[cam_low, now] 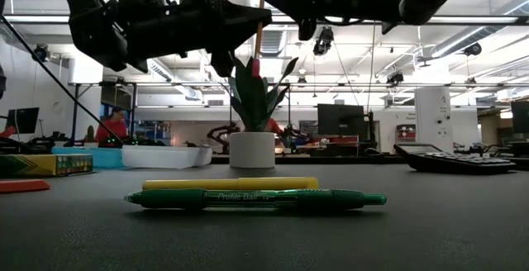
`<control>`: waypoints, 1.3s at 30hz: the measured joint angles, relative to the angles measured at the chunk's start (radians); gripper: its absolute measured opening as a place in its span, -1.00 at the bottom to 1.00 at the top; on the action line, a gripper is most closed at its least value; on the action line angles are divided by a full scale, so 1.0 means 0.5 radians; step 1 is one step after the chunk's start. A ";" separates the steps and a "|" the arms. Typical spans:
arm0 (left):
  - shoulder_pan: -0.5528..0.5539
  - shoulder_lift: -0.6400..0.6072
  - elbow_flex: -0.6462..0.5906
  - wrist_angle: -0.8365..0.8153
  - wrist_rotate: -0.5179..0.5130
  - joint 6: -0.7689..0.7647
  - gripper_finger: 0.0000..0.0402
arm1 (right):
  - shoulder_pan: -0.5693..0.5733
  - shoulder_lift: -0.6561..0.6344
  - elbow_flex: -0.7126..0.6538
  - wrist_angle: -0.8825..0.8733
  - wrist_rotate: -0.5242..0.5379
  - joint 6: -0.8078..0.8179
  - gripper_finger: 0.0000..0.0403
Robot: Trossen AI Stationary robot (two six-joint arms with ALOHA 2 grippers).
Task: Pack school essentials
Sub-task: Put the orange pencil into the blue supply box
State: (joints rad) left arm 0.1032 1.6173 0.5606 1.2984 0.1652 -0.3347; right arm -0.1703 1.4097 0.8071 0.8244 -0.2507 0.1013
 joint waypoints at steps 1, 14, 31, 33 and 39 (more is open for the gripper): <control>0.000 -0.001 0.000 -0.001 -0.003 0.000 -0.98 | 0.000 -0.003 0.002 -0.026 0.001 0.001 -0.50; 0.014 -0.276 -0.006 -0.392 -0.105 0.081 -0.98 | -0.014 -0.378 0.001 -0.789 0.272 -0.172 -0.10; 0.030 -1.409 0.008 -2.294 -1.707 0.154 -0.98 | -0.013 -0.700 -0.142 -1.176 0.374 -0.242 -0.16; 0.033 -1.450 0.008 -2.381 -1.921 0.116 -0.98 | -0.013 -0.699 -0.169 -1.177 0.401 -0.242 -0.17; 0.129 -1.422 0.006 -2.474 -2.074 0.047 -0.98 | -0.013 -0.697 -0.197 -1.160 0.422 -0.273 -0.17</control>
State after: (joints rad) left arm 0.1679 0.9061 0.5636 0.0613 -0.8721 -0.3112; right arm -0.1768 1.0613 0.7086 0.2444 -0.0399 -0.0349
